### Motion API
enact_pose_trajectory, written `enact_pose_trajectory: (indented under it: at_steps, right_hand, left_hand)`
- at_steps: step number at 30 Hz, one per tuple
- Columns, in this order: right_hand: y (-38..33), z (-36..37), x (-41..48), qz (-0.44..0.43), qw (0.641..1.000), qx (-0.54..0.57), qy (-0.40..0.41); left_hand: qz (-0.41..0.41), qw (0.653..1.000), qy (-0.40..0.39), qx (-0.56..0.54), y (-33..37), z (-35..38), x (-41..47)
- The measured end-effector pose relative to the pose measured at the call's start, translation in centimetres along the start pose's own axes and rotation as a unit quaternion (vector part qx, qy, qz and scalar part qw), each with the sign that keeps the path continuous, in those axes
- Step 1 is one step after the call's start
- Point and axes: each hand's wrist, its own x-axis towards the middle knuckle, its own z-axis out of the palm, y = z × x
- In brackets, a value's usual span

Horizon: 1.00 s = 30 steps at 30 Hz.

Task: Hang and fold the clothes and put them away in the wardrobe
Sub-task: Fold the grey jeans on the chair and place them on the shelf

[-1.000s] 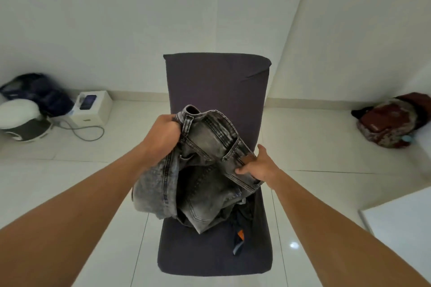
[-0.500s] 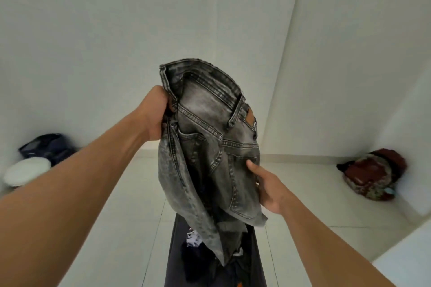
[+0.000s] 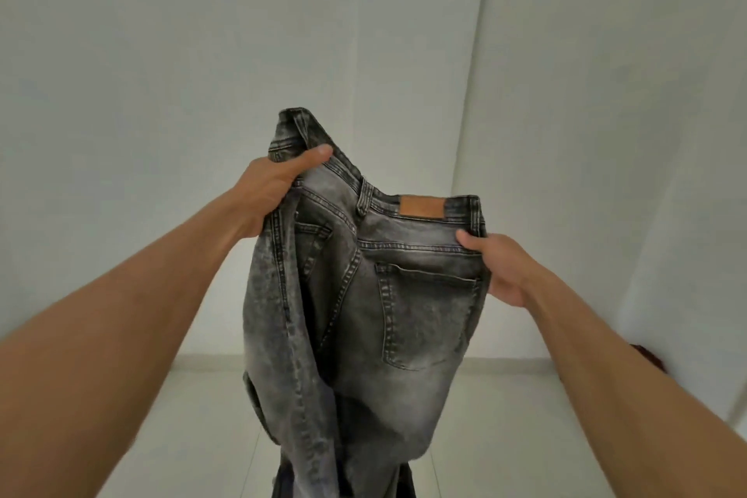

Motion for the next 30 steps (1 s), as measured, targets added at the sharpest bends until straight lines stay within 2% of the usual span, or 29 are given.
enact_pose_trajectory:
  at_steps: [5, 7, 10, 13, 16, 22, 26, 30]
  right_hand:
    - [-5.6, -1.0, 1.4, -0.078, 0.993, -0.018, 0.086]
    - [-7.9, -1.6, 1.6, -0.102, 0.990, -0.024, 0.091]
    - [-11.4, -2.1, 1.3, -0.122, 0.989, -0.036, 0.076]
    - [-14.1, -2.4, 1.0, -0.119, 0.989, -0.072, 0.059]
    - [-16.2, -2.5, 0.6, -0.087, 0.990, -0.108, 0.007]
    - [-17.1, -2.2, -0.1, -0.024, 0.994, -0.086, -0.058]
    - [-15.6, -1.8, 0.7, -0.035, 0.993, -0.110, 0.005]
    - [-14.9, 0.4, 1.2, -0.079, 0.990, -0.075, 0.093]
  left_hand:
    - [0.058, 0.989, 0.073, 0.110, 3.3, -1.2, 2.1]
    - [0.043, 0.991, 0.031, 0.121, 5.0, -2.4, 2.9]
    - [-0.028, 0.986, -0.066, 0.149, 7.6, -4.3, 2.9]
    - [-0.038, 0.989, -0.082, 0.114, 8.7, -5.8, 3.5]
    - [-0.025, 0.995, -0.077, 0.063, 9.4, -5.9, 3.6]
    - [-0.009, 0.999, 0.007, 0.049, 9.4, -4.4, 4.3]
    - [0.008, 0.993, 0.025, 0.115, 9.1, -5.1, 4.8]
    - [0.038, 0.973, 0.087, 0.209, 9.4, -5.7, 5.2]
